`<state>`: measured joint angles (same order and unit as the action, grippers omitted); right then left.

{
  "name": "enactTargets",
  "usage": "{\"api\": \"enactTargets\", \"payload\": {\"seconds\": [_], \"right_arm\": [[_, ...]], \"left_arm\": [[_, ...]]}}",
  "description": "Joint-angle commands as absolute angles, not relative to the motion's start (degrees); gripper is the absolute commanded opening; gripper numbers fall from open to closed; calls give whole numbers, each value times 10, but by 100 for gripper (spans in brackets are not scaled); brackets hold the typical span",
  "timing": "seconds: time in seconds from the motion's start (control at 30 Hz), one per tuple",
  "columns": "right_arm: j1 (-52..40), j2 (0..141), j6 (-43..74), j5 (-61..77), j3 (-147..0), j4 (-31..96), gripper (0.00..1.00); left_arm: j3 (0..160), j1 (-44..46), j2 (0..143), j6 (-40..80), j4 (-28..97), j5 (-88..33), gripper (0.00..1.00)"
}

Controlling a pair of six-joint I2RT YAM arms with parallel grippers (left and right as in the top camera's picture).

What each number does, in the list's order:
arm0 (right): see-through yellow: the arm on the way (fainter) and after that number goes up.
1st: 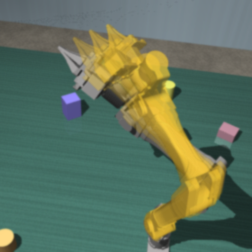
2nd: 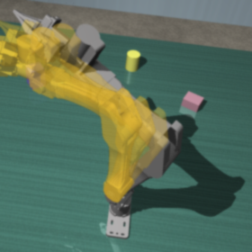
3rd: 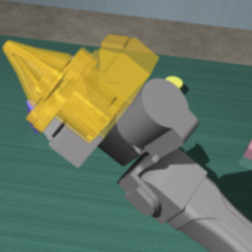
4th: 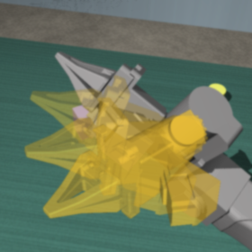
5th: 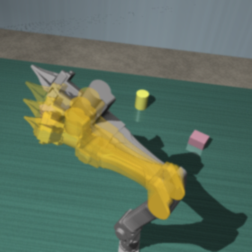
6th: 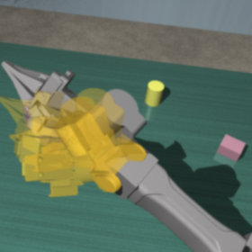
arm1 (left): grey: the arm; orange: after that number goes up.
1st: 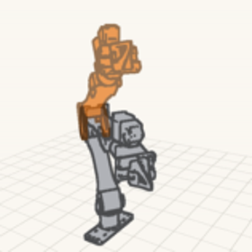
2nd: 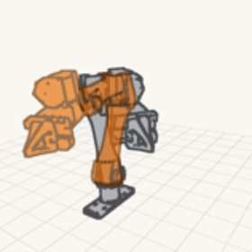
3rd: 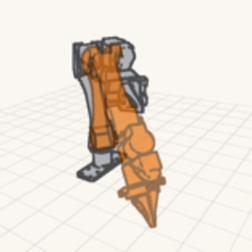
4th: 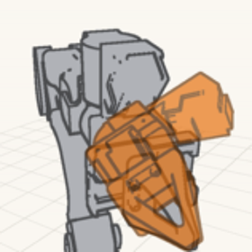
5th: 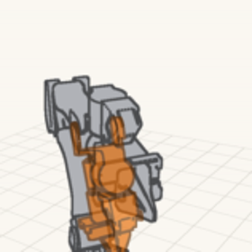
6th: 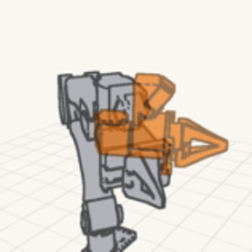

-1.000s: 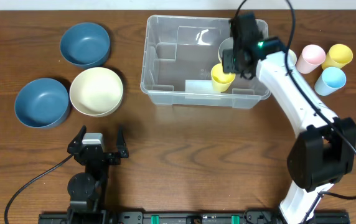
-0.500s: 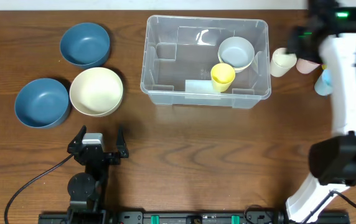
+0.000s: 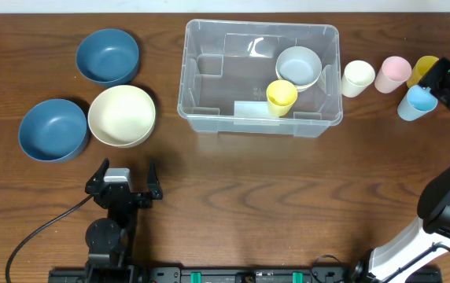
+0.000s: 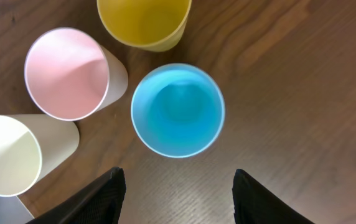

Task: Pack container
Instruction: 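Grasp the light-blue cup with the right gripper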

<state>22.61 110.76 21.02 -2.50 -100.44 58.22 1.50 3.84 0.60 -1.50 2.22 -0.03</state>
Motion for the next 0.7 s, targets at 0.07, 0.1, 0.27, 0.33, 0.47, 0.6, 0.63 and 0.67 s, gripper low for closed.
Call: {"api": "enactTargets", "payload": {"seconds": [0.07, 0.1, 0.27, 0.33, 0.47, 0.6, 0.63, 0.67], "right_arm": [[235, 1125, 212, -17, -956, 545, 56], [237, 1130, 212, -17, -950, 539, 56], [247, 1169, 212, -22, -931, 517, 55], [250, 1186, 212, -21, -931, 515, 54], [252, 1215, 212, -21, -931, 509, 49], [252, 1225, 211, -21, -931, 510, 1], [251, 1225, 211, -21, -931, 512, 1], [251, 1223, 212, -21, -932, 516, 1]], "left_arm": [[2, 35, 3, -20, 42, 4, 98], [2, 35, 3, -20, 42, 4, 98], [2, 35, 3, -20, 42, 4, 98], [2, 35, 3, -20, 42, 4, 98], [2, 35, 3, -20, 42, 4, 98], [2, 35, 3, -20, 42, 4, 98], [2, 35, 3, -20, 42, 4, 98], [2, 35, 3, -20, 42, 4, 98]]}}
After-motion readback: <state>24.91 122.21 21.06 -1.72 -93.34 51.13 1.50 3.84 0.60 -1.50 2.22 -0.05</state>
